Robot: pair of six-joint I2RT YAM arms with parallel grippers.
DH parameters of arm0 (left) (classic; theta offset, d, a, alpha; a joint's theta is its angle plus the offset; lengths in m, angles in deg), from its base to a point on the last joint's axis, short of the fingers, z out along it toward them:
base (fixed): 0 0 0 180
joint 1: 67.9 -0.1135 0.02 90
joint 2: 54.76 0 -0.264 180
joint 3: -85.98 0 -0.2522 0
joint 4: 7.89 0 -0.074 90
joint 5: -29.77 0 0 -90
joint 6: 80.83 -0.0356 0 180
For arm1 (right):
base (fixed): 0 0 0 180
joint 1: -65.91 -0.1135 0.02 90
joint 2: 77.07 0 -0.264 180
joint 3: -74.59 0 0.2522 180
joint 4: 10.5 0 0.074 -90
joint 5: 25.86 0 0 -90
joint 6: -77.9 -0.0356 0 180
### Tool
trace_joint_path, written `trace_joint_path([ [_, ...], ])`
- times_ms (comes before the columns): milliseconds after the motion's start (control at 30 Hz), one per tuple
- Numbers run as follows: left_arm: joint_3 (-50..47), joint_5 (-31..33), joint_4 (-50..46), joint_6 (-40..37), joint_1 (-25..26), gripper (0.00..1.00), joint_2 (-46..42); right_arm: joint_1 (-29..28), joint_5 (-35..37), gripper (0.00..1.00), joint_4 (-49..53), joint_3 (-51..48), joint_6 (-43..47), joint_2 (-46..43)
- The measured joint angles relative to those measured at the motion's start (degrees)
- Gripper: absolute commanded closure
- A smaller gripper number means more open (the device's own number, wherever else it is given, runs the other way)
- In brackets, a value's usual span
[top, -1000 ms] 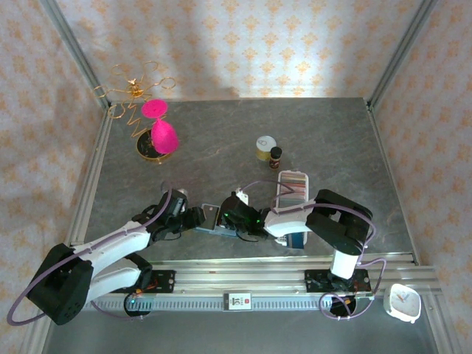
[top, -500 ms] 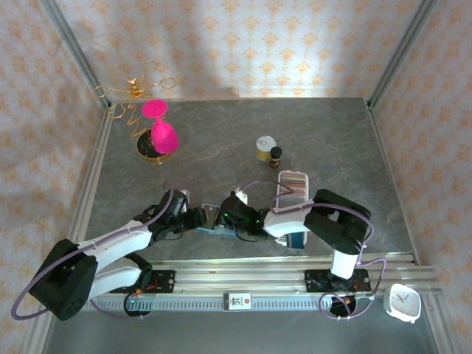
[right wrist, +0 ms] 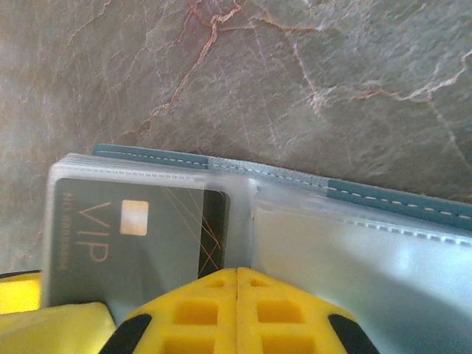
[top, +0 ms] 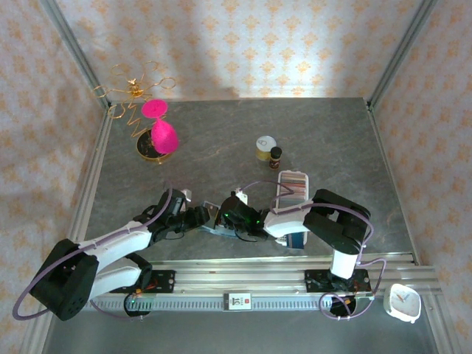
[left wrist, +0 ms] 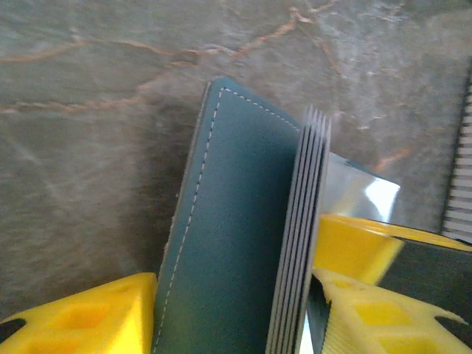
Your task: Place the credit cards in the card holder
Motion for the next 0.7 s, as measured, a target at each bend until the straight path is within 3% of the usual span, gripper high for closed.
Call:
trace_joint_path([
  [467, -1.9, -3.7, 9.3, 4.9, 0.0, 0.47, -0.9, 0.0, 0.0, 1.00, -1.0, -0.5, -0.2, 0.0],
  [700, -1.8, -4.1, 10.6, 3.0, 0.0, 0.49, -0.9, 0.0, 0.1, 1.00, -1.2, -0.6, -0.2, 0.0],
])
